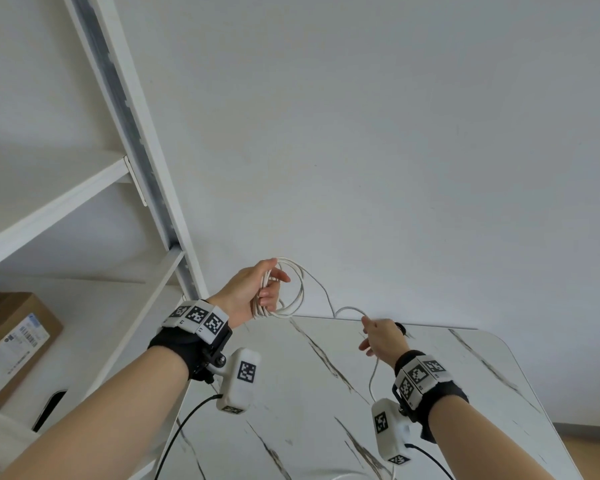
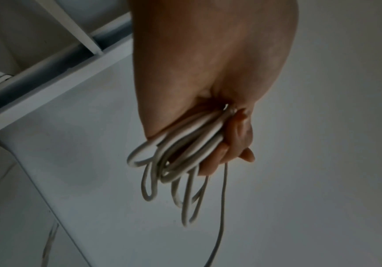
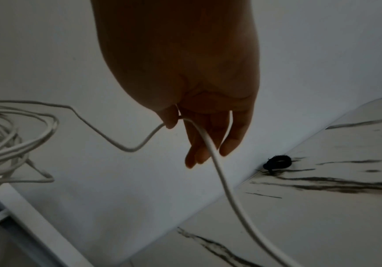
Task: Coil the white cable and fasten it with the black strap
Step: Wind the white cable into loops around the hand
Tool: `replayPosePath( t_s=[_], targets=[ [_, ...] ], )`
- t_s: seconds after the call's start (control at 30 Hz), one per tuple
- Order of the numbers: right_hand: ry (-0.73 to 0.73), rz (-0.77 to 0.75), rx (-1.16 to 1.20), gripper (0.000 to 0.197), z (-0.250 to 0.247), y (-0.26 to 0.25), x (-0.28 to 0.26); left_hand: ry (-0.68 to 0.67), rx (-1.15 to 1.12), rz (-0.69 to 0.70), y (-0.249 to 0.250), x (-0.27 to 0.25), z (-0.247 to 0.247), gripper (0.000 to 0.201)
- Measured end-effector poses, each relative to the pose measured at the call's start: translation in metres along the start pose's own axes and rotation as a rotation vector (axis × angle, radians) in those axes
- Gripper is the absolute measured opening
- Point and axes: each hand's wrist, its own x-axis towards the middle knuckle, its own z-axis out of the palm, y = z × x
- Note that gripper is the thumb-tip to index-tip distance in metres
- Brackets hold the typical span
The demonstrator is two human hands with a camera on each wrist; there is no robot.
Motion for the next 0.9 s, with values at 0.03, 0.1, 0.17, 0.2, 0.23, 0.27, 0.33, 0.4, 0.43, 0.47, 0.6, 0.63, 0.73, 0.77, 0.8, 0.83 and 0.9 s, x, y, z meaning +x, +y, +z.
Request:
replayPosePath(
  t_s=[0.03,0.1,0.17,0.2,0.23,0.27,0.33,0.4,0.43,0.47,0.6,0.63,0.73,0.77,0.8,0.83,0.9],
  targets=[
    [0.008,-0.054,-0.056,0.032,0.003,-0.001,0.001,-0.021,0.012,-0.016,-0.001,-0.001,0.002,0.039],
    [0.004,-0.164,-0.105,0.037,0.007,-0.007,-0.002,-0.063,0.036,-0.043,-0.003,-0.001,0.008,0.039],
    [-0.018,-0.314,-0.078,0.050,0.010,-0.018,-0.008,-0.091,0.056,-0.063,-0.005,-0.001,0.012,0.039],
    [-0.025,-0.395,-0.066,0.049,0.011,-0.025,-0.012,-0.099,0.063,-0.070,-0.005,-0.001,0.013,0.039],
    [-0.038,-0.453,-0.061,0.046,0.013,-0.030,-0.013,-0.107,0.065,-0.076,-0.006,-0.001,0.015,0.039],
    [-0.057,-0.492,-0.045,0.043,0.015,-0.035,-0.014,-0.113,0.063,-0.081,-0.006,-0.001,0.015,0.039],
    [-0.150,-0.498,0.073,0.038,0.017,-0.043,-0.016,-0.117,0.050,-0.083,-0.005,-0.001,0.016,0.039],
    [-0.270,-0.470,0.245,0.032,0.018,-0.045,-0.018,-0.110,0.028,-0.071,-0.005,-0.001,0.015,0.039],
    [-0.304,-0.456,0.282,0.027,0.019,-0.045,-0.018,-0.102,0.011,-0.064,-0.004,-0.001,0.014,0.039],
    [-0.312,-0.448,0.259,0.020,0.019,-0.045,-0.019,-0.095,-0.013,-0.062,-0.004,0.000,0.012,0.039],
    [-0.227,-0.373,0.268,0.013,0.027,-0.042,-0.015,-0.173,-0.147,-0.134,0.004,-0.003,0.006,0.037],
    [-0.177,-0.336,0.316,0.014,0.028,-0.043,-0.013,-0.217,-0.173,-0.166,0.007,-0.006,0.006,0.040],
    [-0.121,-0.254,0.442,0.017,0.031,-0.046,-0.015,-0.321,-0.195,-0.207,0.014,-0.013,0.012,0.049],
    [-0.138,-0.246,0.469,0.018,0.034,-0.048,-0.017,-0.330,-0.210,-0.194,0.016,-0.014,0.015,0.050],
    [-0.164,-0.242,0.486,0.019,0.036,-0.049,-0.020,-0.323,-0.248,-0.168,0.017,-0.013,0.018,0.050],
    [-0.191,-0.236,0.494,0.019,0.039,-0.049,-0.021,-0.302,-0.311,-0.137,0.019,-0.012,0.021,0.049],
    [-0.229,-0.229,0.475,0.019,0.042,-0.048,-0.023,-0.225,-0.455,-0.081,0.021,-0.007,0.022,0.045]
  ],
)
